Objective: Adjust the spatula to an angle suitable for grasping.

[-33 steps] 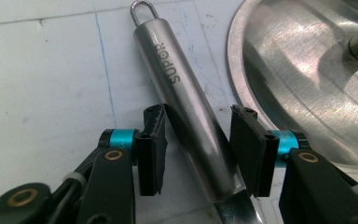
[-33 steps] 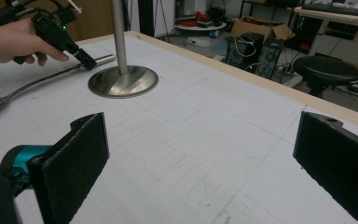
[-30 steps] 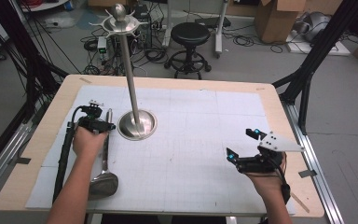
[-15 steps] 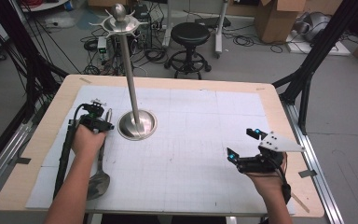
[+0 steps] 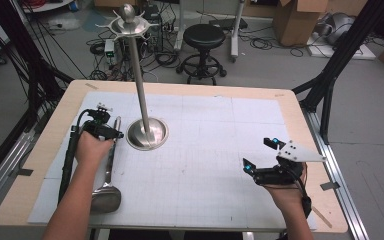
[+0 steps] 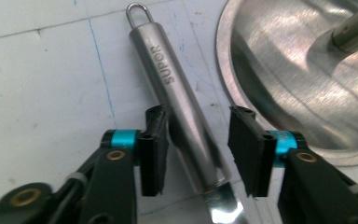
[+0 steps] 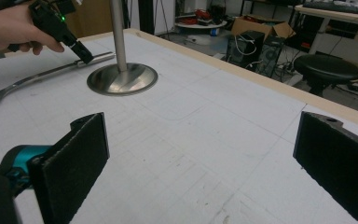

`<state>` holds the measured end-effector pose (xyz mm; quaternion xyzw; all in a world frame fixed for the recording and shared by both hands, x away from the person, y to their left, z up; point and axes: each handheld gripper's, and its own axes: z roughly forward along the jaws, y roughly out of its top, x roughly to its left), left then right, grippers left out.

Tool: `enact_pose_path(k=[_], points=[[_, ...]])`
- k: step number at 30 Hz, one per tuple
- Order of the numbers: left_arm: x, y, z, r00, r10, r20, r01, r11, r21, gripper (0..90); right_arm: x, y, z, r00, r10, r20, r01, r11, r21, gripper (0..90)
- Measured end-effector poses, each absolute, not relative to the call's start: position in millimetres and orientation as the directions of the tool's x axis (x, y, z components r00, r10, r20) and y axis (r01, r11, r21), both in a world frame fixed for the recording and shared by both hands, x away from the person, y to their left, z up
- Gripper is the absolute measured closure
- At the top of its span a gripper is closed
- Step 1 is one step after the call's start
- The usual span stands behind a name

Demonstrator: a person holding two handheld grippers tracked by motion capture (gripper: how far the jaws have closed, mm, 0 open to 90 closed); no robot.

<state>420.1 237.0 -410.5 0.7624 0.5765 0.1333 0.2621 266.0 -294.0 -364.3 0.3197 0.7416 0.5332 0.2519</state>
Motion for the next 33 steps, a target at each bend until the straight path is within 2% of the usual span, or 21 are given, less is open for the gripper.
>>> enact_pose_path(k=[4, 15, 16, 19, 23, 26, 33], points=[[423, 242, -408, 0.234, 0.965, -0.116, 0.822, -0.133, 0.554, 47.5, 266, -293, -365, -0.671, 0.741, -0.033, 0.209, 0.231, 0.950, 2.1], [434, 228, -407, 0.130, 0.985, -0.113, 0.874, -0.060, 0.483, 47.1, 268, -292, -367, -0.671, 0.741, -0.033, 0.213, 0.235, 0.948, 2.1], [435, 224, -410, 0.111, 0.991, -0.078, 0.883, -0.062, 0.465, 47.8, 268, -293, -367, -0.671, 0.740, -0.033, 0.213, 0.235, 0.948, 2.1], [437, 222, -415, 0.084, 0.995, -0.059, 0.900, -0.050, 0.432, 50.0, 267, -294, -367, -0.669, 0.743, -0.031, 0.215, 0.234, 0.948, 2.1], [436, 217, -415, 0.070, 0.997, -0.013, 0.902, -0.058, 0.429, 54.9, 267, -296, -367, -0.669, 0.743, -0.029, 0.215, 0.230, 0.949, 2.1], [435, 214, -414, 0.085, 0.996, -0.010, 0.902, -0.072, 0.426, 64.1, 268, -296, -366, -0.668, 0.743, -0.030, 0.215, 0.232, 0.949, 2.1], [433, 209, -414, 0.085, 0.996, 0.019, 0.900, -0.085, 0.427, 65.2, 266, -295, -365, -0.668, 0.743, -0.036, 0.210, 0.234, 0.949, 2.1]])
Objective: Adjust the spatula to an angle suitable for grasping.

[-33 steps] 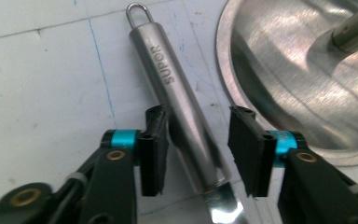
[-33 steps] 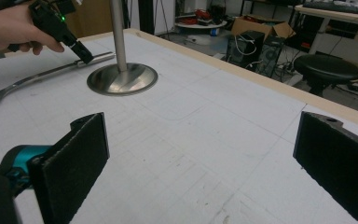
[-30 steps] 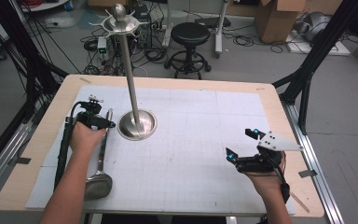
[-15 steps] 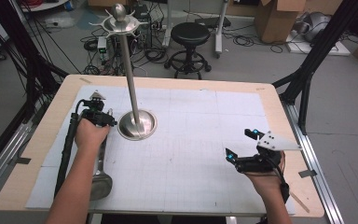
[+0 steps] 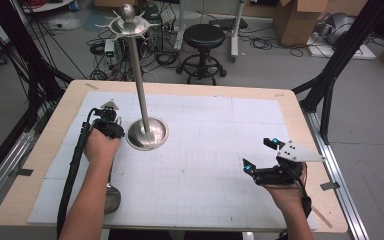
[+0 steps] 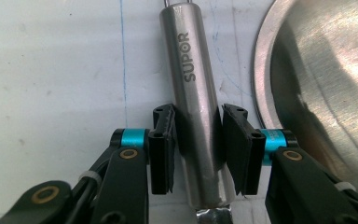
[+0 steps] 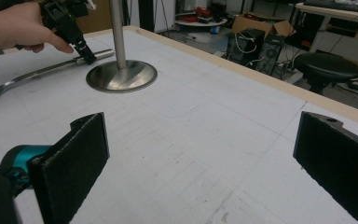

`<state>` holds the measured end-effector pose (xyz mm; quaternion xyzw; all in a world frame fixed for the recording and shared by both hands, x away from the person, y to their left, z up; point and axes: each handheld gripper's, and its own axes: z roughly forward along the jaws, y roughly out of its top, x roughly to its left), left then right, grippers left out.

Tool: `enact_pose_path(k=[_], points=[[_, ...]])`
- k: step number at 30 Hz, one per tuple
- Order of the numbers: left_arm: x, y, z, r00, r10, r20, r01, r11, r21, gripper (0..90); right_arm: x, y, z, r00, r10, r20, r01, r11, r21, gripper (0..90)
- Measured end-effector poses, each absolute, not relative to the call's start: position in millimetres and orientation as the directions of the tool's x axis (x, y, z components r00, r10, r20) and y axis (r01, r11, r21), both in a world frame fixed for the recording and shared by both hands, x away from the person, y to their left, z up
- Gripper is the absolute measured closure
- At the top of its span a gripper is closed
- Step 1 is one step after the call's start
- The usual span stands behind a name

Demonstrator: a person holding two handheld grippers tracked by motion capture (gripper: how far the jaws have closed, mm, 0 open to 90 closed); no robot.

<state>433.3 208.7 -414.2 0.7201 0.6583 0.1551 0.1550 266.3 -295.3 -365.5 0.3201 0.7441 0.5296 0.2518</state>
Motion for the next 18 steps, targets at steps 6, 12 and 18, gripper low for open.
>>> enact_pose_path(k=[6, 12, 18], points=[[433, 211, -413, 0.106, 0.994, -0.009, 0.902, -0.093, 0.422, 68.7, 267, -297, -366, -0.667, 0.744, -0.032, 0.215, 0.234, 0.948, 2.1], [429, 212, -407, 0.125, 0.992, -0.025, 0.890, -0.101, 0.444, 68.7, 267, -297, -367, -0.669, 0.743, -0.031, 0.216, 0.234, 0.948, 2.1], [419, 217, -388, 0.168, 0.983, -0.076, 0.849, -0.105, 0.517, 68.9, 267, -296, -366, -0.671, 0.741, -0.033, 0.212, 0.235, 0.949, 2.1]])
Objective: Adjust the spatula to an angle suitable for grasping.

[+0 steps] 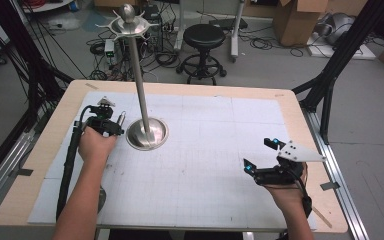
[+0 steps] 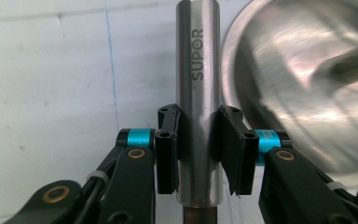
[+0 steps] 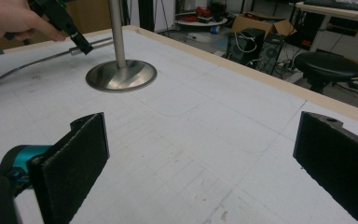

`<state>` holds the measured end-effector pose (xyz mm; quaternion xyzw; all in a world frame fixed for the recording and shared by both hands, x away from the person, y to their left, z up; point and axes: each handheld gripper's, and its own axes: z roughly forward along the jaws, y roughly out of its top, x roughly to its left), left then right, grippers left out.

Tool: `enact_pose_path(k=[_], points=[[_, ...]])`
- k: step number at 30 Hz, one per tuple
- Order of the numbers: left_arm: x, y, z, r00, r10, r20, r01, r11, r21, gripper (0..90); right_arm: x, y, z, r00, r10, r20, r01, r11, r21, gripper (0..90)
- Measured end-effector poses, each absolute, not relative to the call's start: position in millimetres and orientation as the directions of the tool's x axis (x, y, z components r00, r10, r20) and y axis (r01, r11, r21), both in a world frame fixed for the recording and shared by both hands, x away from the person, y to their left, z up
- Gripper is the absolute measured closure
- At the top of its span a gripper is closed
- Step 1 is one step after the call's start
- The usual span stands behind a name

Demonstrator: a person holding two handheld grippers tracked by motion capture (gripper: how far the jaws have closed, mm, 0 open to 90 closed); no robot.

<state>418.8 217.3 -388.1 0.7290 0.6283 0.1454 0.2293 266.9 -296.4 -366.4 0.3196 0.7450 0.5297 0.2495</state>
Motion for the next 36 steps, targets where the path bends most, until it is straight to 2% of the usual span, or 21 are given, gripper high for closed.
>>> enact_pose_path(k=[5, 9, 17, 24, 30, 36], points=[[401, 228, -363, 0.217, 0.969, -0.116, 0.790, -0.104, 0.604, 69.0, 267, -294, -366, -0.675, 0.737, -0.038, 0.206, 0.238, 0.949, 2.1], [378, 235, -340, 0.282, 0.949, -0.141, 0.703, -0.105, 0.704, 69.0, 267, -293, -365, -0.676, 0.736, -0.042, 0.202, 0.239, 0.950, 2.1], [344, 230, -317, 0.404, 0.907, -0.123, 0.568, -0.142, 0.811, 69.0, 268, -295, -364, -0.668, 0.743, -0.041, 0.205, 0.238, 0.949, 2.1], [331, 229, -306, 0.442, 0.890, -0.110, 0.510, -0.148, 0.847, 69.0, 269, -291, -364, -0.674, 0.737, -0.050, 0.199, 0.247, 0.948, 2.1], [324, 242, -302, 0.449, 0.882, -0.144, 0.480, -0.102, 0.871, 69.0, 269, -290, -362, -0.679, 0.733, -0.053, 0.193, 0.247, 0.950, 2.1], [314, 243, -298, 0.488, 0.862, -0.139, 0.446, -0.109, 0.889, 69.0, 271, -288, -358, -0.682, 0.730, -0.047, 0.178, 0.228, 0.957, 2.1]])
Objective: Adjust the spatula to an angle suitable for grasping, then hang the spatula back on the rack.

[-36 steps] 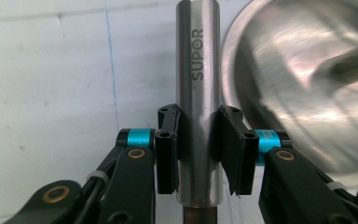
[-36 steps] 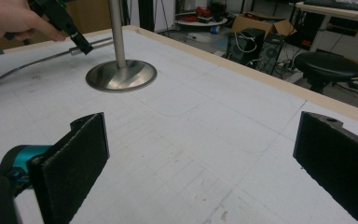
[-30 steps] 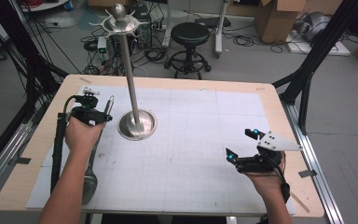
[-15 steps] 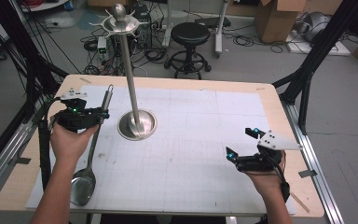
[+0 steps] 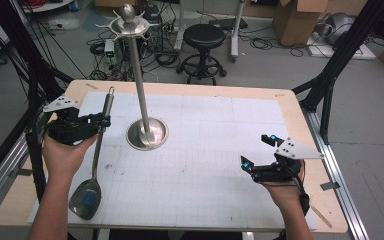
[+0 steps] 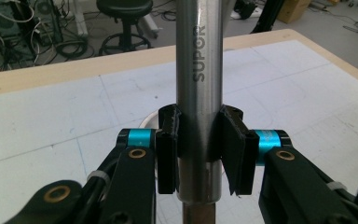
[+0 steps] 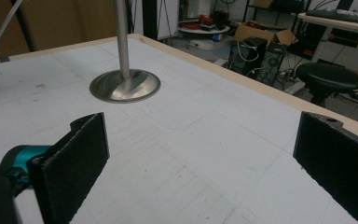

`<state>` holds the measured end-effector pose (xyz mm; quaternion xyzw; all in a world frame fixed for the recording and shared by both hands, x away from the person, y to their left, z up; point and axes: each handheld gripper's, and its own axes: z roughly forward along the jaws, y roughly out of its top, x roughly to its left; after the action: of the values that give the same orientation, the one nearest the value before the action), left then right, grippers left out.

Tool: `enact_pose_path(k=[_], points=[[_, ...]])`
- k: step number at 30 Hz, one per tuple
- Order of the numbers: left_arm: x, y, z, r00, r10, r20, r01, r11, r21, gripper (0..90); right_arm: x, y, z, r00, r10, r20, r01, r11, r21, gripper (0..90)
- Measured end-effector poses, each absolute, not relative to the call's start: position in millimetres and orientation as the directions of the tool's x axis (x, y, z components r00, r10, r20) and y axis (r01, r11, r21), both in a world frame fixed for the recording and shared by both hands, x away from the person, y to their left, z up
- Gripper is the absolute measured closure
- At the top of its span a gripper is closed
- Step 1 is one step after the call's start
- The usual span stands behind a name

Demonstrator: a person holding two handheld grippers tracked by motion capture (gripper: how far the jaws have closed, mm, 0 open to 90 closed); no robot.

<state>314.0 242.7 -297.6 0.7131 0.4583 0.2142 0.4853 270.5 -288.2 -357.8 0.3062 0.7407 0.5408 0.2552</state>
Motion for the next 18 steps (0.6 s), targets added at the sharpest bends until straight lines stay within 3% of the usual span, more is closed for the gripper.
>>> enact_pose_path(k=[18], points=[[294, 254, -275, 0.541, 0.831, -0.129, 0.340, -0.076, 0.937, 69.0, 275, -283, -355, -0.690, 0.722, -0.048, 0.169, 0.226, 0.959, 2.1]])
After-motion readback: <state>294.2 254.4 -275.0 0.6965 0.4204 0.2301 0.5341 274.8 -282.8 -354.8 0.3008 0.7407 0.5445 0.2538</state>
